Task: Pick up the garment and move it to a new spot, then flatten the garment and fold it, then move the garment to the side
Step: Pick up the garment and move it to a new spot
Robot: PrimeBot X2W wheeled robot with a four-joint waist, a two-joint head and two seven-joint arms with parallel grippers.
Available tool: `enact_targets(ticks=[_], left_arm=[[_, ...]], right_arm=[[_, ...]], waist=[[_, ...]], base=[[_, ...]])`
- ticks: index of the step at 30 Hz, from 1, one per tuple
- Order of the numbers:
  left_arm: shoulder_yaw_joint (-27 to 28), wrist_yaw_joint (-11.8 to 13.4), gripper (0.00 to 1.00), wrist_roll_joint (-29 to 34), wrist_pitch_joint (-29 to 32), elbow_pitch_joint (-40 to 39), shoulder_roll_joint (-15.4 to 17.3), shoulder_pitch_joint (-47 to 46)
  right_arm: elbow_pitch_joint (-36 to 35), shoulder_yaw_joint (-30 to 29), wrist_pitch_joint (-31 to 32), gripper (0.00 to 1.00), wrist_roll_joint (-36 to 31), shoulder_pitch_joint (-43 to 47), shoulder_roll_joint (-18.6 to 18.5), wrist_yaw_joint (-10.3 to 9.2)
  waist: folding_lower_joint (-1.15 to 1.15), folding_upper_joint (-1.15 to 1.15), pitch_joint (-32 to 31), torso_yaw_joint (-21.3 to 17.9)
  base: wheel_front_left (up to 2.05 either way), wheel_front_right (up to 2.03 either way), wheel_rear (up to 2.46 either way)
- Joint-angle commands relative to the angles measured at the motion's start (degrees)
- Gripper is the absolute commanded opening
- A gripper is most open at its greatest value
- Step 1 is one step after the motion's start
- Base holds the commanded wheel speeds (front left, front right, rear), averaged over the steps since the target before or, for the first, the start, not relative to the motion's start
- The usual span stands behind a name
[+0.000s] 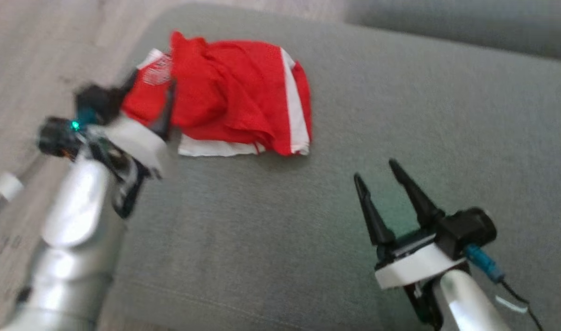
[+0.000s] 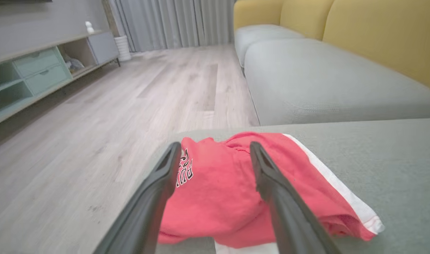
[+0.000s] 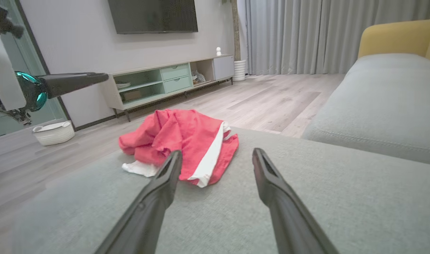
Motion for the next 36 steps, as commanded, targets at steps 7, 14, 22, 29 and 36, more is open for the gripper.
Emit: enact_targets(ticks=[7, 14, 22, 29, 36], left_arm=[[-2.76, -0.31, 1.0, -11.75, 7.97, 9.01, 8.83, -13.38], [-3.64, -0.32, 1.0, -19.09, 9.87, 16.62, 11.07, -18.5], [-6.76, -0.32, 0.0, -24.26, 9.06, 21.29, 10.15, -19.53], [-9.19, -0.33, 0.0, -24.45, -8.4, 16.42, 12.53, -22.29], [-12.77, -0.33, 0.0, -24.41, -17.31, 6.65, 15.29, -23.74]], right_arm=[[-4.74, 1.21, -0.62, 1.0, -0.64, -4.05, -0.26, -0.04], [-5.34, 0.07, -0.62, 1.0, -0.77, -5.52, -0.26, -0.04], [-4.99, -0.69, -0.62, 1.0, -0.89, -5.91, -0.26, -0.04], [-4.26, -0.74, -0.62, 1.0, -0.46, -5.89, -0.26, -0.04], [-3.55, -1.48, -0.62, 1.0, 1.27, -4.3, -0.26, -0.04]], waist=[[-0.02, 0.0, 10.7, -9.33], [-0.02, 0.0, 13.74, -12.32], [-0.02, 0.0, 13.1, -12.37], [-0.02, 0.0, 9.59, -11.77], [-0.02, 0.0, 3.91, -11.88]], base=[[0.0, 0.0, 0.0], [0.0, 0.0, 0.0], [0.0, 0.0, 0.0], [0.0, 0.0, 0.0], [0.0, 0.0, 0.0]])
